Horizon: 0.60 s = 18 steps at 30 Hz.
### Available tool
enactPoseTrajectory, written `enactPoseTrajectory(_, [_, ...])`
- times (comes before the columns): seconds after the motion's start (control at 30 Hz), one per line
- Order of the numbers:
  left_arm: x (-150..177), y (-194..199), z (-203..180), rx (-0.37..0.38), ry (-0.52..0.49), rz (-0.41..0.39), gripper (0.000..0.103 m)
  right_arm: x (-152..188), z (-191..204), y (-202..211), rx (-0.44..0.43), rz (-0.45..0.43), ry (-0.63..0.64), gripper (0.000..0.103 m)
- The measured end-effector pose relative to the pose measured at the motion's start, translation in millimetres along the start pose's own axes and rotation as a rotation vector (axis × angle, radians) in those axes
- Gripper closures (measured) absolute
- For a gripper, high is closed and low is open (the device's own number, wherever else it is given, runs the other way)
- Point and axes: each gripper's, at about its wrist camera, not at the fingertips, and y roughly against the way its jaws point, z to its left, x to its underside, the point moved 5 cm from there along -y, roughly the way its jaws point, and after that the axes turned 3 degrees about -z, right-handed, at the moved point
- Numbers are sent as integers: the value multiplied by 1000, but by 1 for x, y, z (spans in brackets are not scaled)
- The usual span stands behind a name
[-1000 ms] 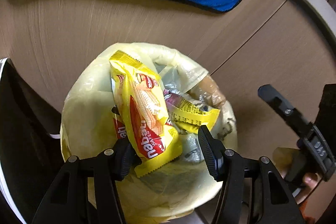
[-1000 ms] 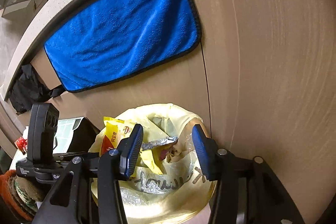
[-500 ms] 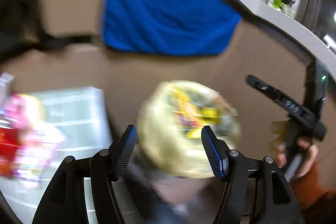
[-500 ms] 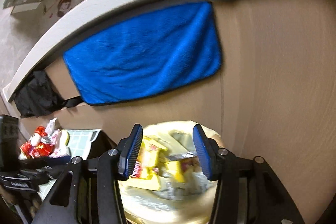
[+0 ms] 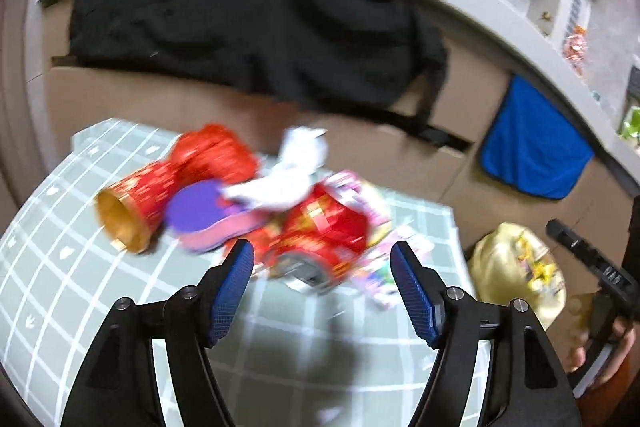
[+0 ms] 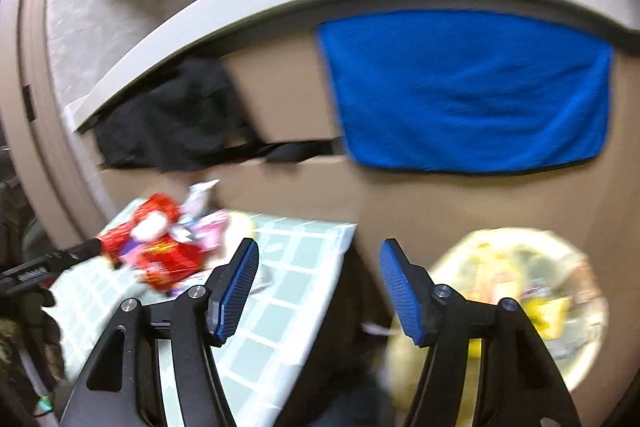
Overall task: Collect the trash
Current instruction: 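Move both tools back over the table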
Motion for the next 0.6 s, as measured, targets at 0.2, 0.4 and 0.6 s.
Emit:
enactPoseTrajectory(0.2, [20, 2, 14, 2, 29, 13, 32, 12, 40, -16, -59, 58, 24, 42])
enactPoseTrajectory(0.4, [15, -28, 1, 58, 97, 41, 32, 25, 46, -19, -59, 98, 51, 42])
enactPoseTrajectory(0.6, [9, -93, -1, -44, 198, 113, 33, 35, 39, -27, -70, 126, 0, 42])
